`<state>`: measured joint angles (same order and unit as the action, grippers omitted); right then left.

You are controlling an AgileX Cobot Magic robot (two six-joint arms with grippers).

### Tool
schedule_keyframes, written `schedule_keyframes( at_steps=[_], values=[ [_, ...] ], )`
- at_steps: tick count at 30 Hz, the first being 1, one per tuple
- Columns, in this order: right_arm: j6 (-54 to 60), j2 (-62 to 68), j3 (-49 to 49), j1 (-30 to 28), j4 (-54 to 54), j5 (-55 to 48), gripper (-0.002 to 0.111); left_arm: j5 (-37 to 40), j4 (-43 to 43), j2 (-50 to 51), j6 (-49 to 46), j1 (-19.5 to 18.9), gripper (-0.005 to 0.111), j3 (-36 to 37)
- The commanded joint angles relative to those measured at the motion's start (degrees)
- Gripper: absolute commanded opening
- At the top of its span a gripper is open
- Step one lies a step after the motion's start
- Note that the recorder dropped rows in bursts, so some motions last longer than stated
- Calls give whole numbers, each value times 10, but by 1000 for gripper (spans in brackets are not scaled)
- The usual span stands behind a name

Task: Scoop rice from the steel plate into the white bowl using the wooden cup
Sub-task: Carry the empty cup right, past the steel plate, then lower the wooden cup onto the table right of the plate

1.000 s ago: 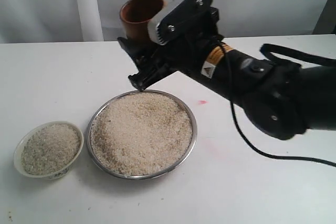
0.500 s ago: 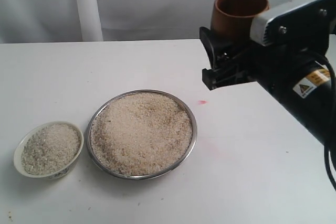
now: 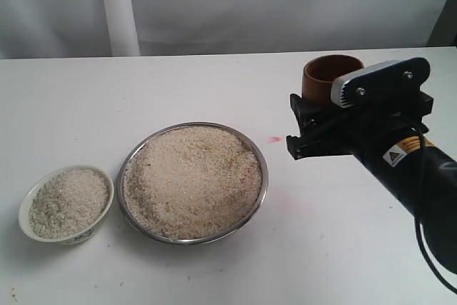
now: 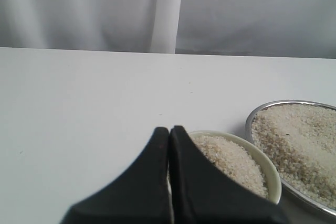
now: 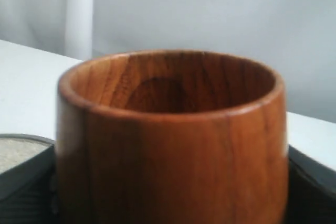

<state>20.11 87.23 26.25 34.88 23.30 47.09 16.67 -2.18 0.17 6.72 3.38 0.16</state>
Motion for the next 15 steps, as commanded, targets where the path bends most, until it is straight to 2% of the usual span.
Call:
schedule_keyframes(
  at_steps=[1, 7, 15],
  values=[
    [-20, 52, -1, -30, -4, 52, 0, -3, 3, -2, 4, 2, 0, -2],
    [-26, 133, -1, -30, -3, 136, 0, -3, 3, -2, 1, 2, 0, -2],
    [-51, 214, 6, -30, -14, 180, 0, -3, 3, -2, 1, 2, 0, -2]
  ],
)
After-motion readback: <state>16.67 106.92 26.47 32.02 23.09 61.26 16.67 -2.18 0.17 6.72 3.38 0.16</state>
